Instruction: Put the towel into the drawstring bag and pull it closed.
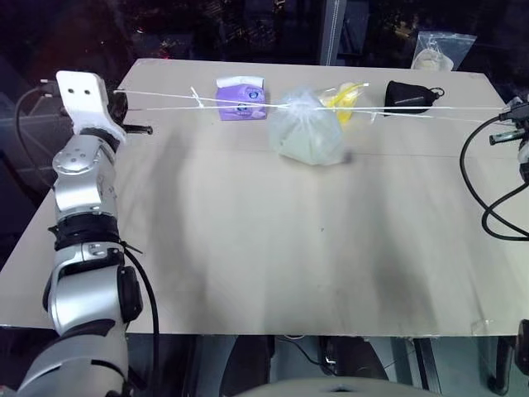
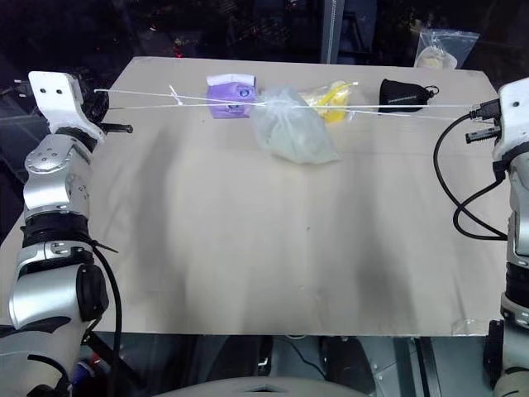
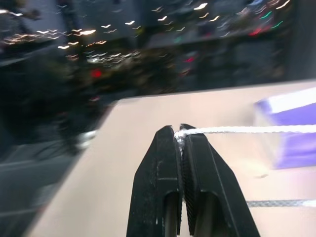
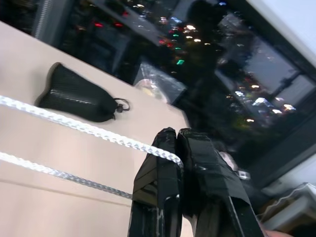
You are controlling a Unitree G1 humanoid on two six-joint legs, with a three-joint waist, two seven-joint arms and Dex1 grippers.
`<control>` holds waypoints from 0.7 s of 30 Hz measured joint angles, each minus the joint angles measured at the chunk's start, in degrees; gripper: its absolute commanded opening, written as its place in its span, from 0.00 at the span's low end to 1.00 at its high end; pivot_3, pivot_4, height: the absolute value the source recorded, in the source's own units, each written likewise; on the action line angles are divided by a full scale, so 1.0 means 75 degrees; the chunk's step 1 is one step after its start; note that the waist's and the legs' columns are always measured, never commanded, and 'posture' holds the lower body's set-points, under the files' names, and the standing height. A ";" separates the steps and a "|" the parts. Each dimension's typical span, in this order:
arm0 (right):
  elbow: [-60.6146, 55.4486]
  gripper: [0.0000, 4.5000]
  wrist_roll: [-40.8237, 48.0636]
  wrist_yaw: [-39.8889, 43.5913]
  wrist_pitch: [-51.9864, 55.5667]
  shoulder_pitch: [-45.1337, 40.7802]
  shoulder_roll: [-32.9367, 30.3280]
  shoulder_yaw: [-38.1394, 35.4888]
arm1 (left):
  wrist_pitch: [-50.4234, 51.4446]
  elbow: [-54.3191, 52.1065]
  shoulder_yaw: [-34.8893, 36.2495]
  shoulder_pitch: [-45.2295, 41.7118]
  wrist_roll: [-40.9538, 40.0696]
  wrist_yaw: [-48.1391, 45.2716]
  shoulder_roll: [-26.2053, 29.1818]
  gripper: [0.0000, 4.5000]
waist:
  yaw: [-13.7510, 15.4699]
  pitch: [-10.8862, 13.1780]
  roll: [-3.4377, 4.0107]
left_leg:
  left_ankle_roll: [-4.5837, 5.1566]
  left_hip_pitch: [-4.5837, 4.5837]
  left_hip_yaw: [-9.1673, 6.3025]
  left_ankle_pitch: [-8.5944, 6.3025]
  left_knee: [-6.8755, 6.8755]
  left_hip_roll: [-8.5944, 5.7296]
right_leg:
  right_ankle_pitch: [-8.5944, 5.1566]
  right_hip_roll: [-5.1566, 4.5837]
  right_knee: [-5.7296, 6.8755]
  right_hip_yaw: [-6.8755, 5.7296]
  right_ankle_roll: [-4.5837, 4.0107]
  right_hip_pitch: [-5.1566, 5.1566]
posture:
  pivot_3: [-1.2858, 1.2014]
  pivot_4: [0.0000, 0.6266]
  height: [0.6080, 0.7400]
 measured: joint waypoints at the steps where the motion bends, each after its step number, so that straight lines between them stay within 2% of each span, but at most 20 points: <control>1: -0.0510 0.00 0.0405 0.0596 0.0019 0.0364 -0.0051 0.0124 | 0.0255 -0.0770 -0.0171 0.0339 -0.0256 -0.0542 -0.0144 0.01 | -0.0005 -0.0002 0.0002 | 0.0000 -0.0001 -0.0001 0.0000 -0.0005 0.0000 | 0.0000 0.0001 -0.0006 0.0001 0.0000 0.0001 | 0.52 0.24 1.00; 3: -0.1554 0.00 0.1058 0.1300 0.0116 0.0927 0.0245 0.0782 | 0.0736 -0.2046 -0.0733 0.1033 -0.0539 -0.1255 -0.0476 0.01 | -0.0043 -0.0009 0.0002 | 0.0000 0.0008 -0.0006 0.0000 -0.0006 0.0004 | -0.0002 0.0003 -0.0001 0.0003 0.0002 0.0008 | 0.52 0.24 1.00; 5: -0.2104 0.00 0.1530 0.1404 0.0442 0.1192 0.0891 0.1436 | 0.1313 -0.2778 -0.1376 0.1656 -0.0645 -0.1566 -0.0904 0.01 | -0.0108 -0.0008 0.0002 | 0.0000 0.0013 -0.0005 0.0000 -0.0004 0.0006 | 0.0000 0.0013 0.0007 0.0014 0.0001 0.0003 | 0.52 0.24 1.00; 6: -0.2147 0.00 0.1588 0.1404 0.0492 0.1236 0.0951 0.1540 | 0.1407 -0.2844 -0.1507 0.1752 -0.0649 -0.1600 -0.0951 0.01 | -0.0110 -0.0007 0.0002 | 0.0000 0.0014 -0.0006 0.0000 -0.0003 0.0006 | -0.0001 0.0014 0.0009 0.0015 0.0000 0.0003 | 0.52 0.24 1.00; 7: -0.2201 0.14 0.1616 0.1392 0.0583 0.1304 0.1007 0.1715 | 0.1563 -0.3002 -0.1666 0.1959 -0.0605 -0.1674 -0.0963 0.00 | -0.0114 -0.0005 0.0001 | 0.0000 0.0013 -0.0007 0.0000 -0.0002 0.0008 | -0.0001 0.0018 0.0010 0.0014 -0.0001 -0.0001 | 0.52 0.24 1.00; 8: -0.2258 0.20 0.1584 0.1391 0.0602 0.1435 0.0994 0.1861 | 0.1680 -0.3165 -0.1768 0.2151 -0.0588 -0.1784 -0.0944 0.00 | -0.0111 -0.0007 0.0001 | 0.0000 0.0015 -0.0010 0.0000 -0.0002 0.0009 | -0.0001 0.0020 0.0011 0.0012 -0.0002 0.0000 | 0.52 0.24 1.00; 9: -0.2268 0.30 0.1524 0.1415 0.0601 0.1657 0.0963 0.2061 | 0.1820 -0.3358 -0.1830 0.2379 -0.0616 -0.1955 -0.0919 0.00 | -0.0087 -0.0009 -0.0002 | 0.0000 0.0021 -0.0015 0.0000 -0.0002 0.0010 | -0.0001 0.0020 0.0013 0.0007 -0.0003 0.0005 | 0.52 0.24 1.00; 10: -0.2267 0.40 0.1482 0.1487 0.0597 0.1938 0.0909 0.2249 | 0.1959 -0.3510 -0.1855 0.2583 -0.0681 -0.2145 -0.0867 0.15 | -0.0069 -0.0009 -0.0001 | 0.0000 0.0019 -0.0019 0.0000 -0.0002 0.0010 | -0.0002 0.0020 0.0014 0.0004 -0.0003 0.0004 | 0.52 0.24 1.00; 11: -0.2262 0.52 0.1480 0.1613 0.0606 0.2354 0.0805 0.2374 | 0.2091 -0.3643 -0.1852 0.2848 -0.0728 -0.2354 -0.0720 0.23 | -0.0053 -0.0009 -0.0002 | 0.0000 0.0020 -0.0023 0.0000 -0.0002 0.0010 | -0.0003 0.0021 0.0013 0.0001 -0.0004 0.0006 | 0.52 0.24 1.00; 12: -0.2225 0.59 0.1483 0.1728 0.0623 0.2727 0.0699 0.2437 | 0.2186 -0.3671 -0.1831 0.3063 -0.0742 -0.2497 -0.0510 0.29 | -0.0040 -0.0008 -0.0001 | 0.0000 0.0017 -0.0025 0.0000 -0.0002 0.0010 | -0.0003 0.0020 0.0013 0.0000 -0.0004 0.0004 | 0.52 0.24 1.00; 15: -0.2252 0.92 0.1559 0.2119 0.0631 0.3754 0.0197 0.2249 | 0.2454 -0.3799 -0.1417 0.3654 -0.0826 -0.2715 -0.0002 0.62 | -0.0033 -0.0008 -0.0001 | 0.0000 0.0013 -0.0019 0.0000 -0.0002 0.0009 | -0.0003 0.0017 0.0004 0.0003 -0.0004 0.0003 | 0.52 0.24 1.00; 16: -0.2255 1.00 0.1580 0.2174 0.0633 0.3818 0.0149 0.2158 | 0.2508 -0.3822 -0.1295 0.3709 -0.0849 -0.2730 0.0061 0.72 | -0.0031 -0.0008 -0.0001 | 0.0000 0.0014 -0.0016 0.0000 0.0008 0.0009 | -0.0003 0.0016 0.0003 0.0005 -0.0003 0.0005 | 0.52 0.24 1.00; 18: -0.2364 1.00 0.1665 0.2216 0.0588 0.3886 0.0139 0.2023 | 0.2580 -0.4050 -0.1170 0.3753 -0.0916 -0.2744 0.0063 0.93 | -0.0030 -0.0008 -0.0001 | 0.0000 0.0015 -0.0018 0.0000 0.0026 0.0009 | -0.0003 0.0017 0.0003 0.0005 -0.0001 0.0014 | 0.52 0.24 1.00; 19: -0.2699 1.00 0.1862 0.2287 0.0394 0.4223 0.0299 0.1658 | 0.2595 -0.4535 -0.0938 0.4121 -0.1100 -0.2774 0.0064 0.97 | -0.0030 -0.0011 -0.0002 | 0.0000 0.0017 -0.0019 -0.0001 0.0025 0.0010 | -0.0003 0.0016 0.0003 0.0007 -0.0001 0.0018 | 0.52 0.24 1.00; 21: -0.2993 1.00 0.2062 0.2378 0.0150 0.4716 0.0453 0.1283 | 0.2663 -0.4978 -0.0549 0.4652 -0.1307 -0.2787 0.0074 0.97 | -0.0039 -0.0017 -0.0006 | 0.0000 0.0021 -0.0022 -0.0002 0.0024 0.0017 | -0.0003 0.0017 0.0002 0.0005 -0.0002 0.0023 | 0.52 0.24 1.00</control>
